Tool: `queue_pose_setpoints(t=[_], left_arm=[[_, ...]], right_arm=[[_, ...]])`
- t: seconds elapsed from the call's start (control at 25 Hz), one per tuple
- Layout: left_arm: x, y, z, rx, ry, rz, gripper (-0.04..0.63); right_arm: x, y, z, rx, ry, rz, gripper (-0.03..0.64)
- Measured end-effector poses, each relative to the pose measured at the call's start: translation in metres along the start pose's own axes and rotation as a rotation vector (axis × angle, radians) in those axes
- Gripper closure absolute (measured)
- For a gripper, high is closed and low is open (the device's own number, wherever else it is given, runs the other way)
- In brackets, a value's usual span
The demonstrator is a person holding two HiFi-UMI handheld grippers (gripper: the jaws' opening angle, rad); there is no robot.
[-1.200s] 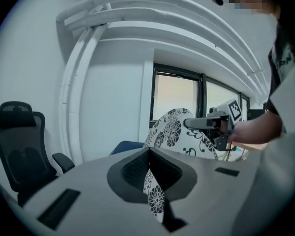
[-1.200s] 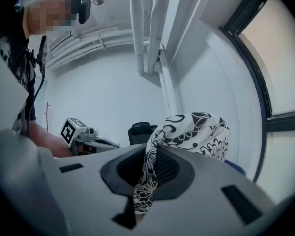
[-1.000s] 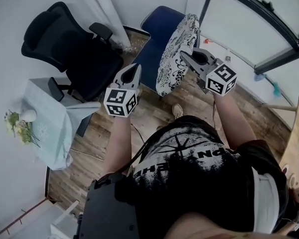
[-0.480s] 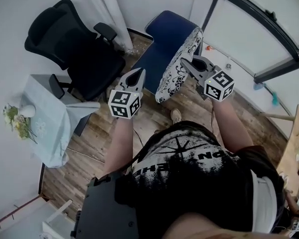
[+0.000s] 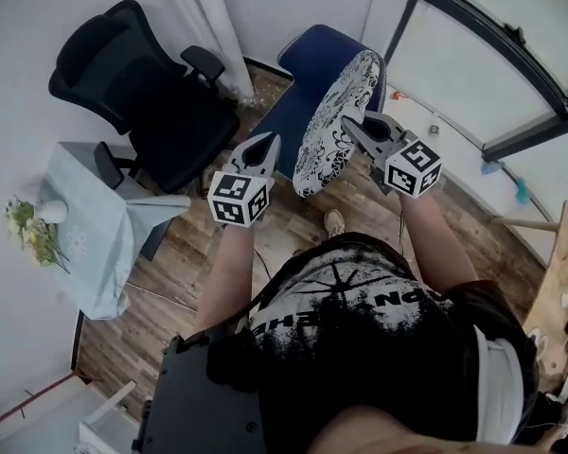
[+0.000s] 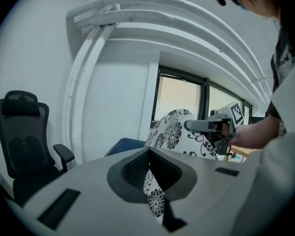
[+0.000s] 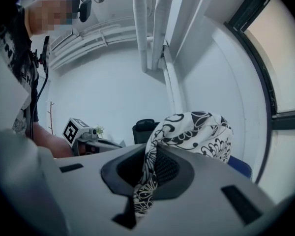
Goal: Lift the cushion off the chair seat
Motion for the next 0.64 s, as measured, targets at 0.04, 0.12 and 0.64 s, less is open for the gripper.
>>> queue_pose_setpoints(t=[0.04,0.12,0.64], left_arm=[[0.000,0.001,0.000,0.001,-0.002,0.002,0.583],[0.000,0.002,0.000,0.002,-0.002,0.005,0.583],[-0.007,0.004,0.007,0.007,-0.027,0.024,0.583]], right_arm=[[0.000,-0.001,0.000,0.001,0.000,0.002,0.581],[0.000,-0.002,0.000,0.004,-0.002,0.003,0.581],[-0.003,-0.021,-0.003,0.038,-0.032,0.018,0.581]])
Point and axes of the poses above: the fingertips, and each gripper's own axes: z forward along the fingers, x to its left, y out of its top, the point moved 3 cm from there along -z, backward along the fingers, and after that the axes turned 9 degrees about -x, right-handed, at the moved point
